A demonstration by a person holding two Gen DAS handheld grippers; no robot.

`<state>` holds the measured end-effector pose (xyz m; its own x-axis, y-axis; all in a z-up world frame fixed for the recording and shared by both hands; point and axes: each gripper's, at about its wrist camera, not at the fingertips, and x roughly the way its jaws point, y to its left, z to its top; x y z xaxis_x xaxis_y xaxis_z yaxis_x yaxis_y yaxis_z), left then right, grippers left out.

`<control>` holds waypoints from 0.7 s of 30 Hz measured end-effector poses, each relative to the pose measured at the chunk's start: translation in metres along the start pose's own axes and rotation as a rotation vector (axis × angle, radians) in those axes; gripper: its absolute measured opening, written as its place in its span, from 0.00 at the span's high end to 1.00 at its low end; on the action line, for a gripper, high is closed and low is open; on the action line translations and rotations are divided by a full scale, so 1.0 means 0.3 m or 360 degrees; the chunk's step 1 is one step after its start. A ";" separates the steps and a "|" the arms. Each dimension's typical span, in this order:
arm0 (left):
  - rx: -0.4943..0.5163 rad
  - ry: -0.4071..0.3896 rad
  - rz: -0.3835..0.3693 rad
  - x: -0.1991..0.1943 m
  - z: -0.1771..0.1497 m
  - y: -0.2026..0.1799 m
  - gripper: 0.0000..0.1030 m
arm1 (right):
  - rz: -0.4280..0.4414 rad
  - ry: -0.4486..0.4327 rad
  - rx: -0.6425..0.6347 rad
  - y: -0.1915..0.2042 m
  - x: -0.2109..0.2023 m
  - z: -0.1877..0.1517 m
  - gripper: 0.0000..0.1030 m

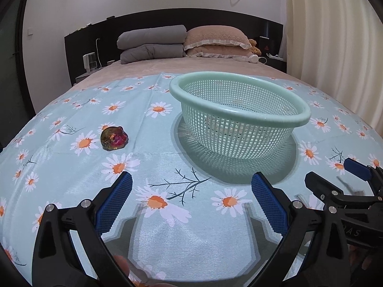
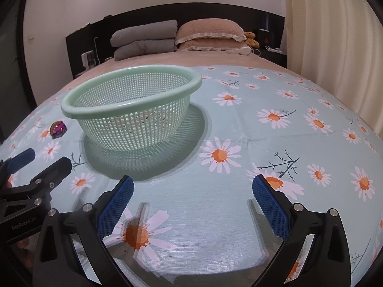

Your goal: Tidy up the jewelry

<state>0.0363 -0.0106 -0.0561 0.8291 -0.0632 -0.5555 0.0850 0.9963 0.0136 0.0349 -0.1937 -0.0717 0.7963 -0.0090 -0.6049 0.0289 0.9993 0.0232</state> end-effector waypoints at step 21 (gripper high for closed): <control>0.0013 0.0010 0.0016 0.009 0.000 0.000 0.05 | -0.0016 0.0019 0.0002 0.001 0.013 0.000 0.07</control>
<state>0.0384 -0.0109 -0.0576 0.8264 -0.0529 -0.5605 0.0814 0.9963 0.0259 0.0379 -0.1935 -0.0741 0.7885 -0.0186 -0.6147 0.0375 0.9991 0.0179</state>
